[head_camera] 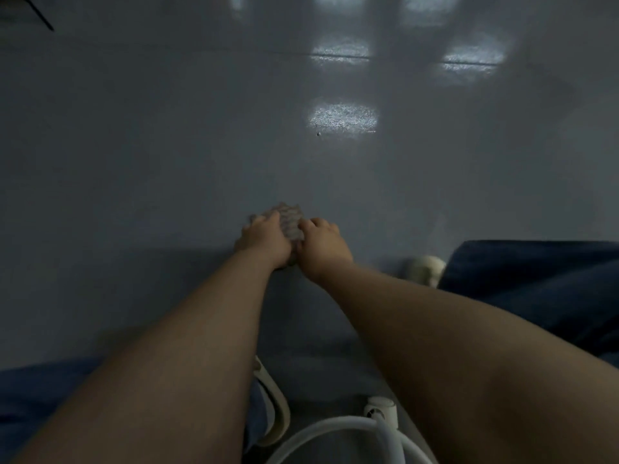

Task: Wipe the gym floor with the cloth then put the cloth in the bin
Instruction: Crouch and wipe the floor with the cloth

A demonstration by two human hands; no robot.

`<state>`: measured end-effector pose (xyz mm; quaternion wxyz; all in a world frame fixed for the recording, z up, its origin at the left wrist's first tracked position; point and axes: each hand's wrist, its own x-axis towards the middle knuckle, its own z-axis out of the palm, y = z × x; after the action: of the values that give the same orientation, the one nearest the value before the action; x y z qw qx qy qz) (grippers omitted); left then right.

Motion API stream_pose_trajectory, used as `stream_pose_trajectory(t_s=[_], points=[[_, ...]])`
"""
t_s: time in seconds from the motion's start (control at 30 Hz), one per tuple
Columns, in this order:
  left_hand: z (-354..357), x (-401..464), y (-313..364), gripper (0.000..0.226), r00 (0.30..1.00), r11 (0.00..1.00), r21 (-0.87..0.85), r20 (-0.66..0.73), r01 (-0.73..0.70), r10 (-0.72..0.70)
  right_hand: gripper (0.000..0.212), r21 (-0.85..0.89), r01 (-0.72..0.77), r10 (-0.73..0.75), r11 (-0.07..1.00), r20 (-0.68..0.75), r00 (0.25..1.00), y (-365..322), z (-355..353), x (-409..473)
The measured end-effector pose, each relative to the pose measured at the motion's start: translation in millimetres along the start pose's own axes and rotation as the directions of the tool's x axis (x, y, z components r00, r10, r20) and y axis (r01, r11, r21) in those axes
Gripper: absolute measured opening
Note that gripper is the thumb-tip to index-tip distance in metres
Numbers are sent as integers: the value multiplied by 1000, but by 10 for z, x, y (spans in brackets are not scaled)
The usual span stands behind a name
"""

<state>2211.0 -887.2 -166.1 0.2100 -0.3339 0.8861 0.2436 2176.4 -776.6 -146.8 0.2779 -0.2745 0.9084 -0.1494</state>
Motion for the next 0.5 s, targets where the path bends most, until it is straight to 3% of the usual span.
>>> stream_pose_trajectory(t_s=[0.2,0.33,0.5], points=[[188,310,-20,49,998,998,-16,-3,63,-63,37,-5,31,-31,1000,16,999,44,240,310],[478,469,-5,49,995,991,-88,21,97,-95,40,-53,51,-44,997,111,993,198,450,540],[714,710,-109,52,983,975,-148,-50,167,-176,49,-169,201,-161,965,222,962,315,656,913]])
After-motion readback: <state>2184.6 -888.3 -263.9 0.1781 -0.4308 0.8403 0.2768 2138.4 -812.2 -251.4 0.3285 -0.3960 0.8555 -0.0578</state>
